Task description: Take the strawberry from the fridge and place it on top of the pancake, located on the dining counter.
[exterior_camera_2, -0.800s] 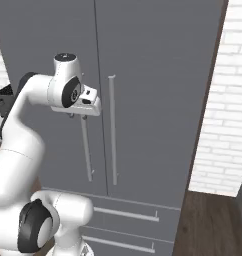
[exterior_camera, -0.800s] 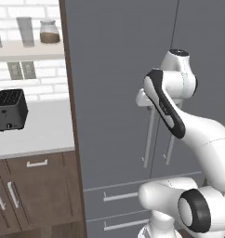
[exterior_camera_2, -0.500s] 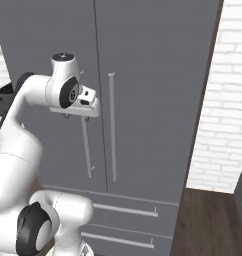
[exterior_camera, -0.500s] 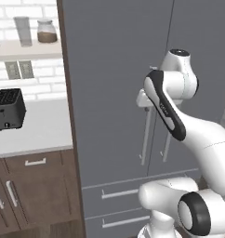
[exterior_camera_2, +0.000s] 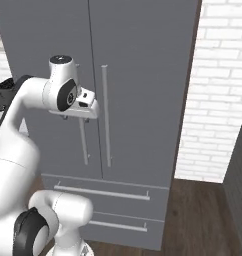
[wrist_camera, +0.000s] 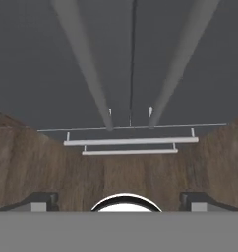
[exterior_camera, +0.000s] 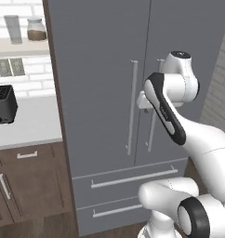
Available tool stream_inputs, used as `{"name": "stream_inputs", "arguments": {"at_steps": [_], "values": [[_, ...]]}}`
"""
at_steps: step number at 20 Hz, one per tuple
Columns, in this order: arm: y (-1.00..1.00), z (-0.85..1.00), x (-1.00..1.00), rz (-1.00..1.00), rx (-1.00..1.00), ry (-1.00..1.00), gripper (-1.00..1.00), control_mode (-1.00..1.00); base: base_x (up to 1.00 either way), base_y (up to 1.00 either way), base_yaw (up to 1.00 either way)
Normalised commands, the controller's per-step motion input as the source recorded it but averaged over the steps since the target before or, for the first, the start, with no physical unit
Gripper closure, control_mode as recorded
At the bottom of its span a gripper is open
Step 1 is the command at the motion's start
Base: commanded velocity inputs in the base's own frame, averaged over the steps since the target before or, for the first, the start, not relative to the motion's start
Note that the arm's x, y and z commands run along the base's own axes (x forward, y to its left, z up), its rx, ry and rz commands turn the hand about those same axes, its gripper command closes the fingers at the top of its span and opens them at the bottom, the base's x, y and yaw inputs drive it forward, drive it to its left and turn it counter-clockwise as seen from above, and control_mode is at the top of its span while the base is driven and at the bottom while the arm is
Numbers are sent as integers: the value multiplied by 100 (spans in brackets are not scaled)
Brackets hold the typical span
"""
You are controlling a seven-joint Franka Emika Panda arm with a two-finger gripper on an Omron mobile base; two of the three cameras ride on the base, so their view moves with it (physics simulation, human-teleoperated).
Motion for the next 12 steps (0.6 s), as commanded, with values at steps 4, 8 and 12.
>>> {"name": "stream_inputs", "arguments": {"at_steps": [4, 8, 12], "values": [[0, 0, 0, 0, 0, 0, -100, 100, 0, -35, 0], [0, 0, 0, 0, 0, 0, -100, 100, -26, 6, 0], [0, 0, 0, 0, 0, 0, -100, 100, -33, 7, 0]]}}
